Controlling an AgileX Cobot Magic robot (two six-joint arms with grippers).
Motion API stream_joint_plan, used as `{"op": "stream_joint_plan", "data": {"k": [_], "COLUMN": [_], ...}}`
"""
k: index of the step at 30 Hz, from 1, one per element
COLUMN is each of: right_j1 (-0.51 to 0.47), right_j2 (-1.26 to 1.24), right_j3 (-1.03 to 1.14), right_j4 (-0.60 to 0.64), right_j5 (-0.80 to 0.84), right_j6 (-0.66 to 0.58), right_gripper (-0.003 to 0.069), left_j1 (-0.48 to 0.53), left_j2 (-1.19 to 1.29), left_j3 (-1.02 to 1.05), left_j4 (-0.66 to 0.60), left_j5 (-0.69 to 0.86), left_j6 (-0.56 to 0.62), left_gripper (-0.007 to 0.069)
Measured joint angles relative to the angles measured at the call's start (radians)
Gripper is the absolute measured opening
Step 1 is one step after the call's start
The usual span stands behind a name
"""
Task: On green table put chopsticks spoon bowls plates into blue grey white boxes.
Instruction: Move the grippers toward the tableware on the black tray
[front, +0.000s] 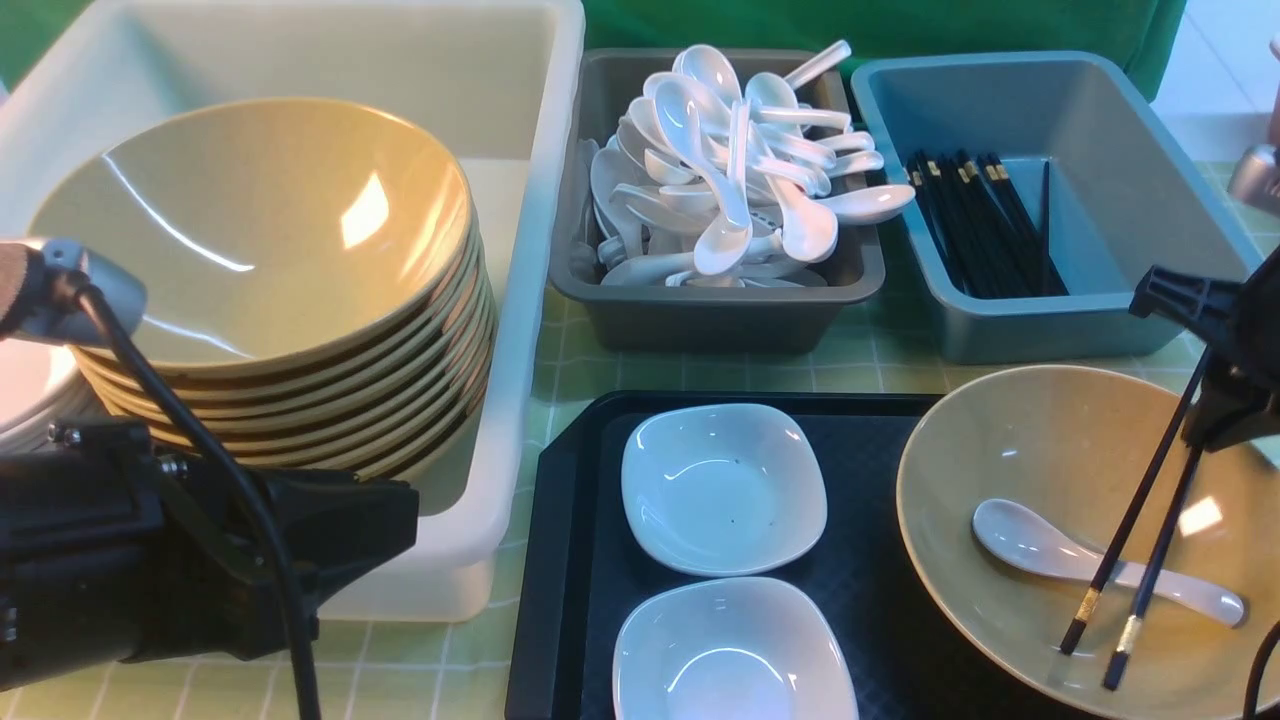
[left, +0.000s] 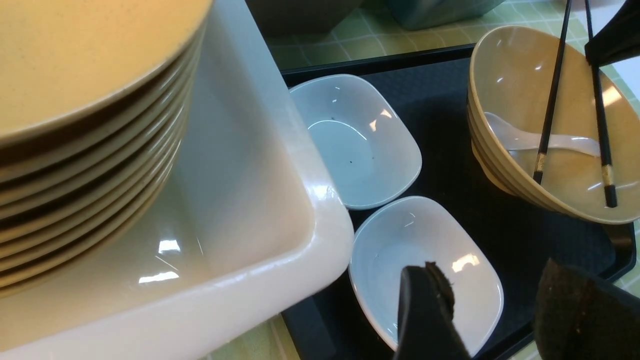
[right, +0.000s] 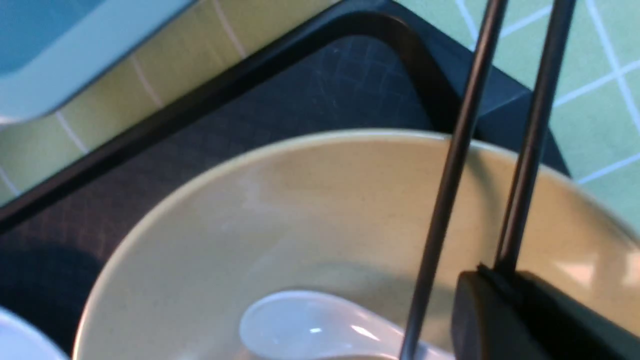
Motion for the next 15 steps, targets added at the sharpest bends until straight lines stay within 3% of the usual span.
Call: {"op": "stream_joint_plan", "data": {"k": [12, 15], "right_j1": [0.000, 0.000], "right_j2": [0.000, 0.000], "right_j3": [0.083, 0.089], "right_j4": [-0.001, -0.001], "right_j5": [-0.097, -0.093], "right_j6": [0.072, 0.068], "right_gripper": [0.0076, 0.0157], "left_j1": [0.000, 0.000], "left_j2": [0.000, 0.000], "left_j3": [0.000, 0.000], "left_j4": [0.000, 0.000], "left_j5": [0.001, 0.001], "left_j6": [0.000, 0.000], "left_gripper": [0.0272, 0.0272]}}
